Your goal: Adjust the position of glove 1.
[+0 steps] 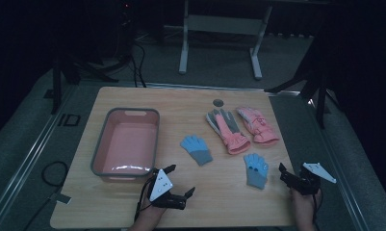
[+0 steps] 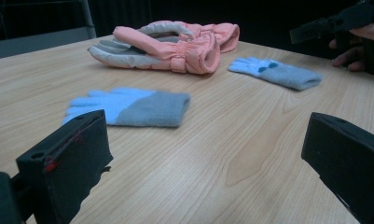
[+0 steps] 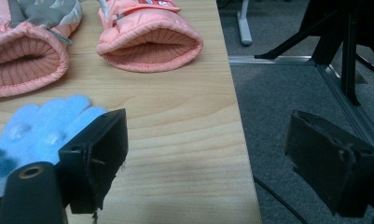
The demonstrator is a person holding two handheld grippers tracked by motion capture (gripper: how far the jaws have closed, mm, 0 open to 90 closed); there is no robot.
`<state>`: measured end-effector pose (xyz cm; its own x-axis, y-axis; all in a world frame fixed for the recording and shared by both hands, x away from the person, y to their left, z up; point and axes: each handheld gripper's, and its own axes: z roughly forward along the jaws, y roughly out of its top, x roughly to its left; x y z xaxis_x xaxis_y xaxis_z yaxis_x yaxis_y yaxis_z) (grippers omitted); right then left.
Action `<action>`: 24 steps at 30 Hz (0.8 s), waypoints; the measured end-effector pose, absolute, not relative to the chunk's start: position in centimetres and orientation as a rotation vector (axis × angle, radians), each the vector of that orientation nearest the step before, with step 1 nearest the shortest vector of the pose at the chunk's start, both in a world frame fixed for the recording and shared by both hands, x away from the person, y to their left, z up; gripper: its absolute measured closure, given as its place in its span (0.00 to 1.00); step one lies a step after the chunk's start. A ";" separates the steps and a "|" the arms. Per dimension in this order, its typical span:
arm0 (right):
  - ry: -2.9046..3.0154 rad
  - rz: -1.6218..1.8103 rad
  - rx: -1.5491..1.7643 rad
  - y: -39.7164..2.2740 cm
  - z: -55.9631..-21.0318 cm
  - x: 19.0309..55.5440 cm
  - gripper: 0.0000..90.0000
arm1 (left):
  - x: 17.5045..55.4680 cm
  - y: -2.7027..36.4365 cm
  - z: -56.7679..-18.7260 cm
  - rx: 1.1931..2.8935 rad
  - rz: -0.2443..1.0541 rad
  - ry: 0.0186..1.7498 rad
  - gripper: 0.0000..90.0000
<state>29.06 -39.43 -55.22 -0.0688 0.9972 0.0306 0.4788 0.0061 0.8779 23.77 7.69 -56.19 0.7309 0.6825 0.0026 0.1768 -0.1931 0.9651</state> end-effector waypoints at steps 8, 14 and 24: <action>1.611 1.011 1.598 -39.9 -54.9 29.2 0.15 | 23.7 7.7 -56.2 1.739 0.523 0.677 0.01; 1.685 0.968 1.534 -38.8 -53.1 29.4 0.14 | 23.6 7.7 -56.2 1.739 0.531 0.674 0.01; 1.744 1.069 1.441 -36.9 -47.0 30.6 0.16 | 23.6 7.7 -56.2 1.733 0.528 0.679 0.01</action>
